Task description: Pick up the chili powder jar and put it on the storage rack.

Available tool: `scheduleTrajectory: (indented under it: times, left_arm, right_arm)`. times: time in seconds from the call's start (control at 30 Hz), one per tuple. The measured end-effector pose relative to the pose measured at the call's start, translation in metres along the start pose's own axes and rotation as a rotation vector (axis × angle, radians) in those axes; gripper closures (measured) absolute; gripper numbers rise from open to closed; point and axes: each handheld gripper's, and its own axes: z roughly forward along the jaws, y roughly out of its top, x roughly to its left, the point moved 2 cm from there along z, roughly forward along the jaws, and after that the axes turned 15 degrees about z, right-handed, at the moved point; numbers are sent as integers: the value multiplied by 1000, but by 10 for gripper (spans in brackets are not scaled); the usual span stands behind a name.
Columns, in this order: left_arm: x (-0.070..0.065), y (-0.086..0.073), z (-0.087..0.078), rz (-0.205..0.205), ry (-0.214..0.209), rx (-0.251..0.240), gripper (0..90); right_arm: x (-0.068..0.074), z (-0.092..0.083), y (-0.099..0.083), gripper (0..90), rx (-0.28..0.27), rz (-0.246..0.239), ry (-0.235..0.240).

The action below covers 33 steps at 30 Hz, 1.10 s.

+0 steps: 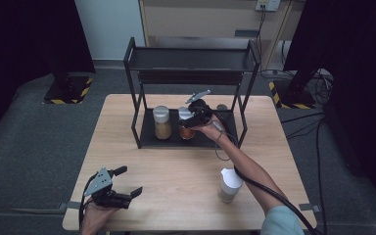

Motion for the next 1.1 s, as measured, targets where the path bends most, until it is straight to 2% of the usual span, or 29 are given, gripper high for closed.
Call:
scheduleTrajectory:
  times: [0.37,0.67,0.73,0.83,0.93,1.1]
  left_arm:
    - [0,0,0,0,-1,0,15]
    - [0,1,0,2,-2,2,15]
    - [0,0,0,1,-1,2,15]
    - [0,0,0,1,-3,3,15]
    - [0,0,1,-1,-3,3,15]
    - [0,1,1,-1,-3,4,15]
  right_arm:
    - [-7,0,-5,311,-3,18,11]
    - [-10,1,-4,303,6,0,24]
    - [-12,1,-4,286,6,18,33]
    - [-12,0,-3,221,11,17,23]
    - [-16,-4,-3,164,4,59,37]
    - [-17,-15,0,149,-16,46,23]
